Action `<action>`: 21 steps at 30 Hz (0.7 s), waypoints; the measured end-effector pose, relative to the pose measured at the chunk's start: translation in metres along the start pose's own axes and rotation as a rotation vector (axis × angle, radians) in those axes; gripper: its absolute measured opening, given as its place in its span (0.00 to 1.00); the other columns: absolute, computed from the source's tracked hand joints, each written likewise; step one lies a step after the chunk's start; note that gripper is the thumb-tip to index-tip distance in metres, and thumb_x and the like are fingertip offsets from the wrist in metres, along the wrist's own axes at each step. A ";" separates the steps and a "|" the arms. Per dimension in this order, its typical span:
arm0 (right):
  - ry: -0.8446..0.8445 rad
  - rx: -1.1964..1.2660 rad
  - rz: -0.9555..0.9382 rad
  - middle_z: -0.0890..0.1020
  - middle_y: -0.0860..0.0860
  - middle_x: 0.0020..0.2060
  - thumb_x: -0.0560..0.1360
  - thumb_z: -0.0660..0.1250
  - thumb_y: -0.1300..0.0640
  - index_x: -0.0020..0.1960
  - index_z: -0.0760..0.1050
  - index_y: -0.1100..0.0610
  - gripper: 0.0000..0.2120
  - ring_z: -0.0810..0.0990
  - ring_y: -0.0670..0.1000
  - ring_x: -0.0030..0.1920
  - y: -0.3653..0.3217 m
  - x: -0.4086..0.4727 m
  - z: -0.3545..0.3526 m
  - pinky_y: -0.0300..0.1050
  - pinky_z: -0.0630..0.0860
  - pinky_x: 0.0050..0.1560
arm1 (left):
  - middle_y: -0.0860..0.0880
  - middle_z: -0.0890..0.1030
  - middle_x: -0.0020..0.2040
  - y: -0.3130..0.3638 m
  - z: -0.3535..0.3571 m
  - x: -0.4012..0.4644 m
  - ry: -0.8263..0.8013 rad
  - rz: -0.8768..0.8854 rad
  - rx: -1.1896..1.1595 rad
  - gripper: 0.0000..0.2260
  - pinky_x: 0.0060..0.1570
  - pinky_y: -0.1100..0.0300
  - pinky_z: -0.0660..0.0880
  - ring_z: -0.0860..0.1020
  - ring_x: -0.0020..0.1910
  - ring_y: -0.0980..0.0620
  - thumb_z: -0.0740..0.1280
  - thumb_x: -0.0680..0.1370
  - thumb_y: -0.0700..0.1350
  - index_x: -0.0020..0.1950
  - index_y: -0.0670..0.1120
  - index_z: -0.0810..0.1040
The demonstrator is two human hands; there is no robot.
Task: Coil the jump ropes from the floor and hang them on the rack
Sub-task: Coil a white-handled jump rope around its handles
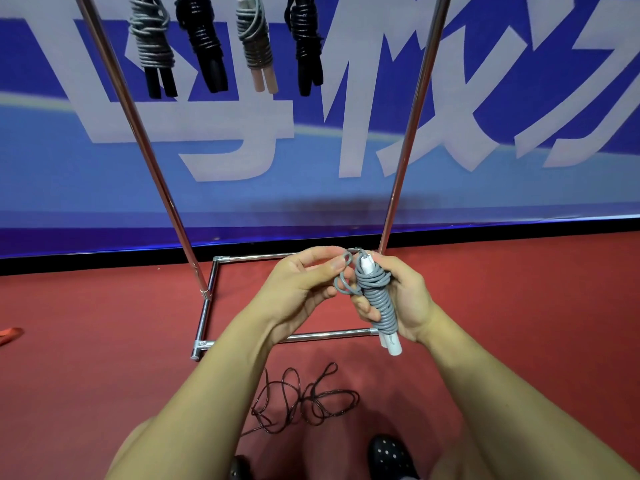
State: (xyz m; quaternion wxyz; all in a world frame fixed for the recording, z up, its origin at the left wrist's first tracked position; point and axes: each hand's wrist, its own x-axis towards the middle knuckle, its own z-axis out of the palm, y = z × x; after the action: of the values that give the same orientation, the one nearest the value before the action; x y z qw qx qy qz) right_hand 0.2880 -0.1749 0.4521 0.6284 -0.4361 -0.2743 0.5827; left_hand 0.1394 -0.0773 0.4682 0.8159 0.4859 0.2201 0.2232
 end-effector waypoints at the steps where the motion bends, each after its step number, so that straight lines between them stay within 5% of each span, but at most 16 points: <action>1: -0.005 -0.010 0.023 0.72 0.61 0.38 0.76 0.61 0.44 0.44 0.80 0.62 0.21 0.70 0.52 0.23 0.001 0.001 -0.001 0.39 0.68 0.21 | 0.48 0.85 0.40 0.001 -0.001 0.000 -0.004 -0.010 -0.008 0.12 0.36 0.68 0.77 0.81 0.36 0.56 0.72 0.73 0.42 0.55 0.42 0.82; 11: -0.153 -0.054 0.130 0.74 0.58 0.29 0.75 0.60 0.45 0.41 0.82 0.59 0.20 0.70 0.50 0.20 -0.009 -0.012 0.006 0.38 0.64 0.21 | 0.47 0.86 0.44 0.003 -0.003 -0.004 -0.152 -0.108 -0.050 0.10 0.42 0.67 0.80 0.84 0.39 0.56 0.70 0.74 0.39 0.53 0.43 0.86; 14: -0.176 -0.032 0.177 0.74 0.56 0.24 0.78 0.53 0.47 0.39 0.83 0.59 0.24 0.70 0.49 0.19 -0.010 -0.016 0.007 0.38 0.61 0.21 | 0.46 0.86 0.43 0.005 0.000 -0.007 -0.183 -0.121 -0.099 0.13 0.36 0.67 0.79 0.84 0.36 0.57 0.68 0.73 0.37 0.56 0.40 0.84; 21: -0.239 -0.025 0.201 0.77 0.58 0.29 0.71 0.63 0.44 0.41 0.83 0.60 0.20 0.72 0.48 0.20 -0.010 -0.014 0.008 0.35 0.67 0.19 | 0.45 0.85 0.46 0.004 -0.005 -0.007 -0.271 -0.152 -0.106 0.19 0.40 0.66 0.81 0.84 0.38 0.55 0.82 0.65 0.43 0.55 0.44 0.86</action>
State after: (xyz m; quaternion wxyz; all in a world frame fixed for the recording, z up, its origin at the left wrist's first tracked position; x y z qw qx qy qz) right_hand 0.2835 -0.1865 0.4665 0.5243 -0.3967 -0.3096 0.6869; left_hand 0.1305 -0.0762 0.4710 0.8771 0.4499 0.1319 0.1043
